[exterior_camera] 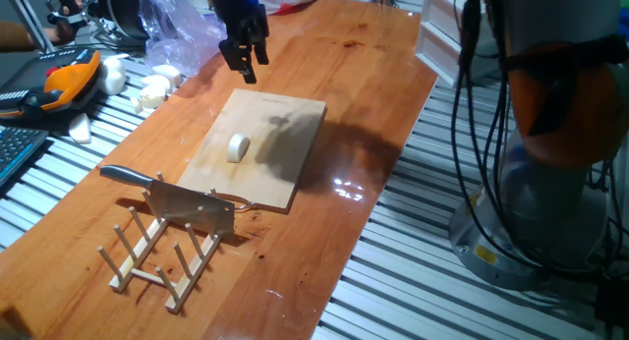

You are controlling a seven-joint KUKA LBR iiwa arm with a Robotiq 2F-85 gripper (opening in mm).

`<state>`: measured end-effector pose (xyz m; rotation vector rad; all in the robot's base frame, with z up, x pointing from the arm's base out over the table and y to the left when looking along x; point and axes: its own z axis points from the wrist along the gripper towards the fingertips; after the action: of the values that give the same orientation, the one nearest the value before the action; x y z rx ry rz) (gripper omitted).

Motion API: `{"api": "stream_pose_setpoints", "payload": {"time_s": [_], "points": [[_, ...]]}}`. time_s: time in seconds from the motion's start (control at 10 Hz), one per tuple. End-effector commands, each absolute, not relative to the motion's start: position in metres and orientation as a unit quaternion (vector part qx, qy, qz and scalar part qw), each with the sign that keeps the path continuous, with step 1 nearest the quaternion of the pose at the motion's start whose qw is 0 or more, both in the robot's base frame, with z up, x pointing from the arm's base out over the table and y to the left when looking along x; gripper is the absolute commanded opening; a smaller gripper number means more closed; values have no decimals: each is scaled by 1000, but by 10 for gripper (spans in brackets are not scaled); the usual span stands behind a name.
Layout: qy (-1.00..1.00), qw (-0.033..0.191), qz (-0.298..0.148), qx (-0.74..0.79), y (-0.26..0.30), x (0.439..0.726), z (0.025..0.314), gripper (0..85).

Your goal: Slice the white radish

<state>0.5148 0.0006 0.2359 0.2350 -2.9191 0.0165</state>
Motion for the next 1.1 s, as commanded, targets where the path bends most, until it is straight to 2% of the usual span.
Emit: {"api": "stream_pose_setpoints", "payload": {"time_s": [0.0,1.0], "points": [[-989,122,7,83,1,515,236,0],[-988,120,3,101,1,514,236,0]]}}
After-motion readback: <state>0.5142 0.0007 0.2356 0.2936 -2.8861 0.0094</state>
